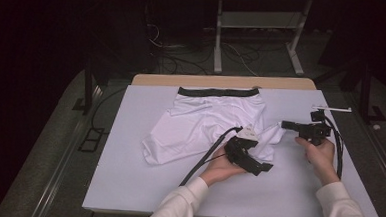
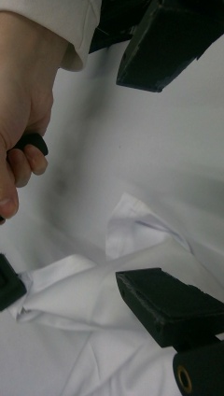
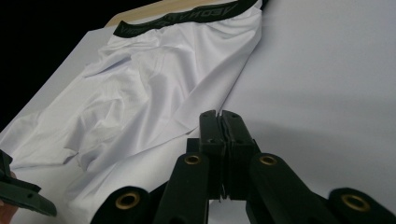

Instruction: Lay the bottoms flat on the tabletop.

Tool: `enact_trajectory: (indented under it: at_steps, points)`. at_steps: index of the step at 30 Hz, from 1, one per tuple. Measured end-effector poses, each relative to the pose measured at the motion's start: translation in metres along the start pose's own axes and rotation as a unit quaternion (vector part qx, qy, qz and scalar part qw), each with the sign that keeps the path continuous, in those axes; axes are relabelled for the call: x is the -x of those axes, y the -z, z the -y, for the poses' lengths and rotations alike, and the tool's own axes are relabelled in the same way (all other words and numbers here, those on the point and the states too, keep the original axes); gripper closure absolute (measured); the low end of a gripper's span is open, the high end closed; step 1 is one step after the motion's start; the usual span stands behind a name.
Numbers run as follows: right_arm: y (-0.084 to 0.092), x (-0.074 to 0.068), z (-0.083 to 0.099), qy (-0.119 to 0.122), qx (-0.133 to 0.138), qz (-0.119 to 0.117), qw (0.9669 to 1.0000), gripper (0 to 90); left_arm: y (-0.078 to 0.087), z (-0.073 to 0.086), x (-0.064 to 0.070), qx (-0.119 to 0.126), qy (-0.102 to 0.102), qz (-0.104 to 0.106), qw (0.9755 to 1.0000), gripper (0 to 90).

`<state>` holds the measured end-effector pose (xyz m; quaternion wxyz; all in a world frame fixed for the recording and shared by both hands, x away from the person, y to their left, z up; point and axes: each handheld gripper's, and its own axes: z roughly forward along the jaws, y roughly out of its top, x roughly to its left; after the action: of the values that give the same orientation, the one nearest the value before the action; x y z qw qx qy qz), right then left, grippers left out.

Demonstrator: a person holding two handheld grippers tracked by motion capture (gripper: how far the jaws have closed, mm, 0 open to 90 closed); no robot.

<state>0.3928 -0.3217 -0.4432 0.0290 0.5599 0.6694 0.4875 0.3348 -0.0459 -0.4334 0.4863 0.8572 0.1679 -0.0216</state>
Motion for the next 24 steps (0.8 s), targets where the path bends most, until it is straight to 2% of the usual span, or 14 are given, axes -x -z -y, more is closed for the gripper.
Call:
enact_trajectory:
  at_steps: [3,7,9,14,17,20,22,24]
  points:
    - [0.000,0.000,0.000,0.001,-0.002,-0.001,1.0000,86.9,-0.008,-0.001,0.000,0.003,0.001,0.003,1.0000,10.6]
    - [0.001,0.000,0.000,0.000,-0.003,-0.001,1.0000,86.8,-0.020,-0.001,-0.002,0.007,0.018,0.015,0.9997,13.8]
    - [0.001,0.001,0.000,0.001,-0.003,-0.002,1.0000,86.9,-0.026,-0.001,-0.002,0.004,0.019,0.016,0.9997,14.8]
    - [0.002,0.003,0.001,-0.002,-0.005,-0.002,1.0000,86.8,-0.039,0.001,-0.003,-0.023,0.004,-0.011,0.9997,22.1]
    - [0.002,0.003,0.001,-0.001,-0.006,-0.001,1.0000,86.8,-0.046,0.004,-0.003,-0.045,-0.008,-0.033,0.9984,32.1]
    - [0.002,0.003,0.001,-0.001,-0.007,-0.001,1.0000,86.8,-0.053,0.006,-0.004,-0.064,-0.020,-0.051,0.9964,48.3]
    - [0.002,0.003,0.001,0.000,-0.008,0.000,1.0000,86.8,-0.054,0.007,-0.004,-0.067,-0.035,-0.071,0.9946,62.4]
    - [0.003,0.003,0.002,-0.001,-0.011,0.002,0.9999,86.8,-0.053,0.006,-0.006,-0.063,-0.036,-0.080,0.9942,77.3]
